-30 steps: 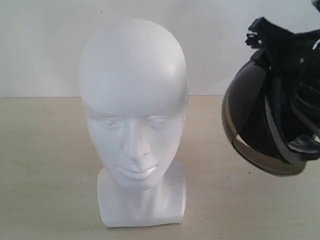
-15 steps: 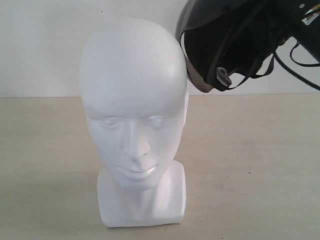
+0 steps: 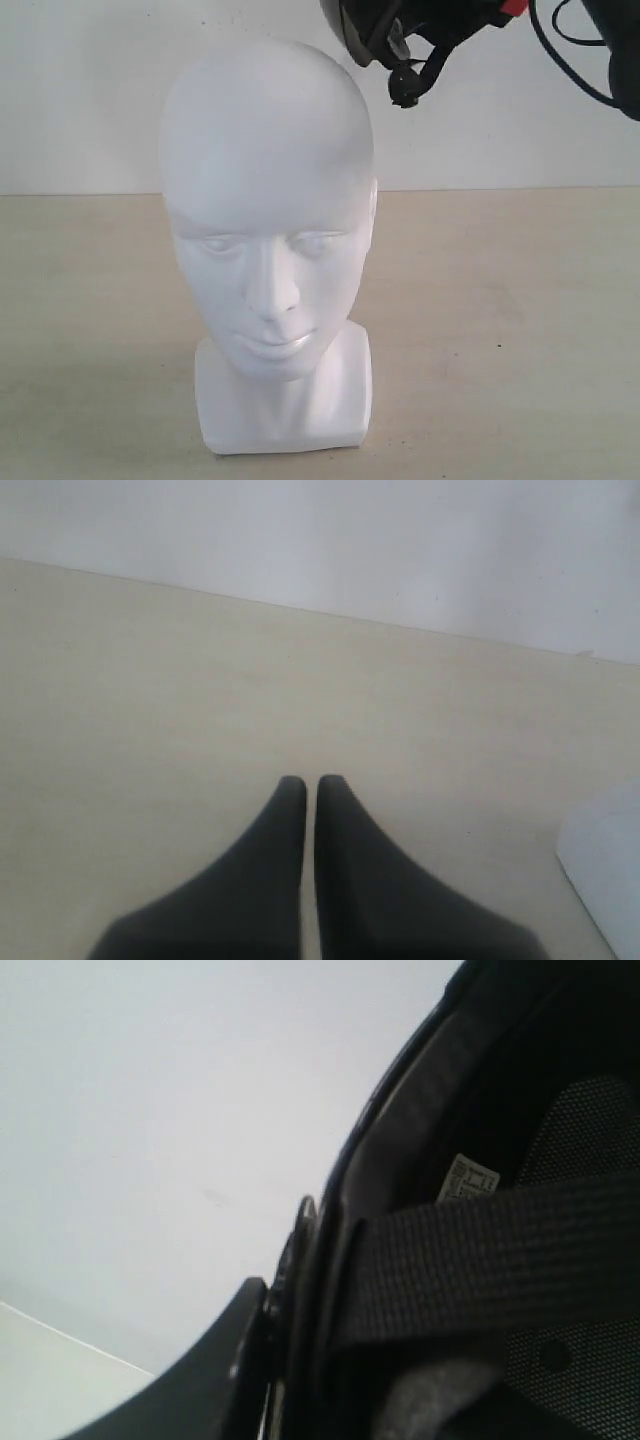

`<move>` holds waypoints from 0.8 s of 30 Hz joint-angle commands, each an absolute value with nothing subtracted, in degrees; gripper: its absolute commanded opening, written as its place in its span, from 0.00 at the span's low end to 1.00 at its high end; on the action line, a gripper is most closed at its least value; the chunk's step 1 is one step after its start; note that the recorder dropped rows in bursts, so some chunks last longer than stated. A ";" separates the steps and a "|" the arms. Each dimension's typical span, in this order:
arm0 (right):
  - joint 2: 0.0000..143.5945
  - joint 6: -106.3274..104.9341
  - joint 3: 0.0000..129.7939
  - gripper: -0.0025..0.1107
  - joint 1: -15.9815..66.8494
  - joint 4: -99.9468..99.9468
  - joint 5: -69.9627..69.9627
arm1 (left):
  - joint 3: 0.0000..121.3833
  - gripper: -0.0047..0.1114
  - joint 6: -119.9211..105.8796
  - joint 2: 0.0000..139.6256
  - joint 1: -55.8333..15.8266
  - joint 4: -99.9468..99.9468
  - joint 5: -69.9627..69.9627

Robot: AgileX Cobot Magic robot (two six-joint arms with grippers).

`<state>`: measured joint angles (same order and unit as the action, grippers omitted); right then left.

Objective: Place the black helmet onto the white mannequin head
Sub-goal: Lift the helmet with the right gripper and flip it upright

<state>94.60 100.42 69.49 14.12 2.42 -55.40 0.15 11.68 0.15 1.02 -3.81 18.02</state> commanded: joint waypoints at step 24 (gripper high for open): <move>93.24 101.45 81.33 0.02 25.25 0.82 -58.35 | 0.00 0.08 11.99 0.00 0.67 -3.89 17.59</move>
